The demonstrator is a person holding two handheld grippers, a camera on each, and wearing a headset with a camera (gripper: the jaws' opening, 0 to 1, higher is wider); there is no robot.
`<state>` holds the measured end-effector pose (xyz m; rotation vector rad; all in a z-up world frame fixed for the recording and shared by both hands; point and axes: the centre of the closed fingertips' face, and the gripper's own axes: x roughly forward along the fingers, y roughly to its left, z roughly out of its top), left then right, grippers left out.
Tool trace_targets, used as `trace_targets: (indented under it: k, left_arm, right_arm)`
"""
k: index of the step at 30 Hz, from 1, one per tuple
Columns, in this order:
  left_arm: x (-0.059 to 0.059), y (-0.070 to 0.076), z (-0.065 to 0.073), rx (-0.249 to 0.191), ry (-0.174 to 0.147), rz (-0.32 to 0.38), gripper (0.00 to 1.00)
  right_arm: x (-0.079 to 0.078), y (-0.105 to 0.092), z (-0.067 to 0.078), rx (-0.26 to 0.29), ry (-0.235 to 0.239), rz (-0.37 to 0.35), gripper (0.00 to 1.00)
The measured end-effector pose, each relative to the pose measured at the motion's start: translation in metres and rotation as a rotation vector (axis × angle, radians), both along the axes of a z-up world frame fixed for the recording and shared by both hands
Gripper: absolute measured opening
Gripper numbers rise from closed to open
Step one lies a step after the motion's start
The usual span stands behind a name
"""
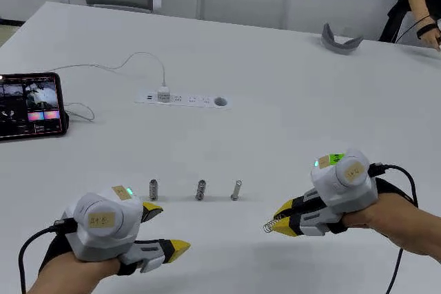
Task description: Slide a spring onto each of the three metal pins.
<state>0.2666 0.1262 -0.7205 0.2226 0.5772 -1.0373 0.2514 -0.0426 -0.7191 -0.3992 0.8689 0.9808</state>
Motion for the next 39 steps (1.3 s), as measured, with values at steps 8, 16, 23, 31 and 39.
trace_targets:
  k: [8,16,23,31,39]
  left_arm:
    - [0.005,0.016,0.000,0.000,0.003,0.046,0.56]
    - [0.010,0.028,0.002,-0.014,0.008,0.095,0.60]
    - [0.013,0.042,-0.002,-0.006,0.024,0.134,0.65]
    - [0.015,0.053,-0.001,-0.006,0.028,0.158,0.67]
    - [0.012,0.060,-0.001,-0.009,0.034,0.179,0.68]
  right_arm:
    - [0.014,0.000,0.000,-0.014,-0.006,0.002,0.12]
    - [0.034,-0.002,0.002,-0.035,-0.020,0.008,0.12]
    - [0.052,-0.001,0.001,-0.053,-0.032,0.000,0.12]
    - [0.071,0.006,0.001,-0.058,-0.044,0.012,0.12]
    - [0.088,0.011,0.002,-0.076,-0.045,0.041,0.12]
